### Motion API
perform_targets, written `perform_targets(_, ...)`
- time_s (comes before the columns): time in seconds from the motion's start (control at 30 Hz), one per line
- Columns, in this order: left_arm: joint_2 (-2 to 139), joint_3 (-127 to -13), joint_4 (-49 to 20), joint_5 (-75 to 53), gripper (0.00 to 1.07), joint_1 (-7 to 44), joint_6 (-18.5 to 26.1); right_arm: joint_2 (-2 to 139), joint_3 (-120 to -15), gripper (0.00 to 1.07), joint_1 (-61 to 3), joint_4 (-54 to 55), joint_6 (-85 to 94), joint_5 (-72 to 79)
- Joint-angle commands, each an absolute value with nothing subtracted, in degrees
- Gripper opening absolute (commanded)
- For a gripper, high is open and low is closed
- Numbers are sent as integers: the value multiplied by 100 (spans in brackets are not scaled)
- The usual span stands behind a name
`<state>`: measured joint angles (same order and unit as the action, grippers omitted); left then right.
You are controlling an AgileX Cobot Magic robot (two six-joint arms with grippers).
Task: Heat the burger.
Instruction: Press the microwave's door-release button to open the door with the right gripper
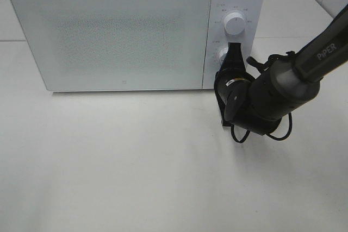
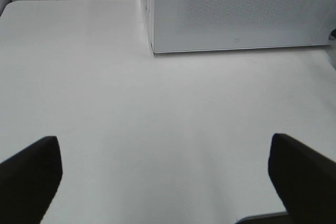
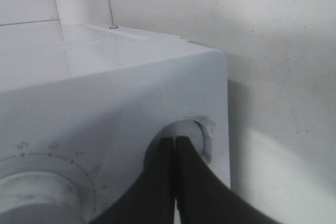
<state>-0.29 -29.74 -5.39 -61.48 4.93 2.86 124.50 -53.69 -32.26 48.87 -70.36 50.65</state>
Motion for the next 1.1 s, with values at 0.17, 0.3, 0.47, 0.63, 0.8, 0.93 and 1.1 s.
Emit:
perform_targets(0.17, -126, -2956, -539, -6113, 100, 493, 252, 12674, -6050, 0, -3128, 4738, -6916, 6096)
perform_targets(0.3, -126, -2956, -539, -6113, 100, 493, 252, 12685, -6073, 0, -3128, 4698, -6841, 6308)
perform_targets(0.47, -126, -2956, -539, -6113, 100, 493, 252, 12685, -6073, 0, -3128, 4607, -6830, 6337)
perform_targets(0.63, -126, -2956, -539, -6113, 100, 493, 252, 12680, -6073, 0, -3128, 4595, -6830, 6320)
perform_targets(0.8, -126, -2956, -539, -6113, 100, 493, 252, 12657, -6045, 0, -3128, 4566, -6830, 6314)
perform_targets(0.93, -126, -2956, -539, -6113, 100, 493, 252, 12599, -5993, 0, -3140, 4566, -6830, 6262)
perform_targets(1.1, -126, -2956, -539, -6113, 100, 493, 252, 12445, -5833, 0, -3151, 4538, -6853, 5827)
